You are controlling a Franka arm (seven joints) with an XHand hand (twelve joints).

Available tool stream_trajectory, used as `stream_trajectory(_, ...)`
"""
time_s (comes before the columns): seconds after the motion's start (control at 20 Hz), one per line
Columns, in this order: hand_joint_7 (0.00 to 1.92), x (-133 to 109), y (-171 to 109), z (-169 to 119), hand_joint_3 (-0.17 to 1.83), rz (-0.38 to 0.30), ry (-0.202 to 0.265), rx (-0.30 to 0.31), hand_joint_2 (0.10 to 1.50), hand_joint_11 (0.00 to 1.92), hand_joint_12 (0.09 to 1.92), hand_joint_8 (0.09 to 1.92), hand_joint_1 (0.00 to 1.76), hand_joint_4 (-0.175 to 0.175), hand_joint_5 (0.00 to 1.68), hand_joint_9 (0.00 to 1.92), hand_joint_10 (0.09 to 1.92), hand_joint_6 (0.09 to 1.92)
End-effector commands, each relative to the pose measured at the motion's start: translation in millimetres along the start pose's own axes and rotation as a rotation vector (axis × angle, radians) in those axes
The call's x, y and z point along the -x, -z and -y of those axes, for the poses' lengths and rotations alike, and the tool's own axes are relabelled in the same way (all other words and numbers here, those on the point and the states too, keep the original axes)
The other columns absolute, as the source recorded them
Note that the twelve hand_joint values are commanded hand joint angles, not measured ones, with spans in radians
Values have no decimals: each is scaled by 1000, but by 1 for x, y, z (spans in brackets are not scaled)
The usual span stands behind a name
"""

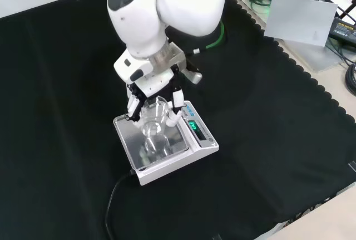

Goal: Put the beaker on the electronic balance.

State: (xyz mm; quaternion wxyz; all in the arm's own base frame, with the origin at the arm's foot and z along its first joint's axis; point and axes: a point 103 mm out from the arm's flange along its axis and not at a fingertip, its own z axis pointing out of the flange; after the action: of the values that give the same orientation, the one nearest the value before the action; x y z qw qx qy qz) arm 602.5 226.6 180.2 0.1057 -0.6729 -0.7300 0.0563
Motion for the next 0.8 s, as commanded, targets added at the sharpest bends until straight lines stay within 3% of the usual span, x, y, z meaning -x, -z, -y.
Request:
stream_trajectory(0.05, 1163, 17, -25, -2, 756, -24, 68, -48, 497, 1221, 958, 674, 1192, -110, 926, 1422, 327, 942)
stream_trajectory(0.25, 1154, 17, -28, -2, 760, -7, 72, -74, 494, 1202, 966, 672, 1188, -105, 903, 1413, 323, 949)
stream_trajectory(0.35, 1074, 15, -27, -4, 753, 1, 71, -122, 474, 1093, 1036, 666, 1149, -72, 767, 1352, 320, 981)
stream_trajectory(0.45, 799, 13, -27, -5, 669, 13, 68, -179, 455, 801, 1188, 680, 1043, -47, 456, 1105, 348, 812)
stream_trajectory(0.55, 362, 10, -26, -5, 511, 27, 72, -191, 472, 378, 1380, 706, 891, -34, 187, 647, 570, 433)
stream_trajectory(0.7, 53, 9, -24, -6, 365, 30, 80, -194, 498, 67, 1538, 633, 779, -14, 27, 254, 848, 87)
stream_trajectory(0.8, 11, 11, -24, -4, 324, 29, 85, -196, 506, 15, 1552, 547, 757, -7, 5, 173, 901, 87)
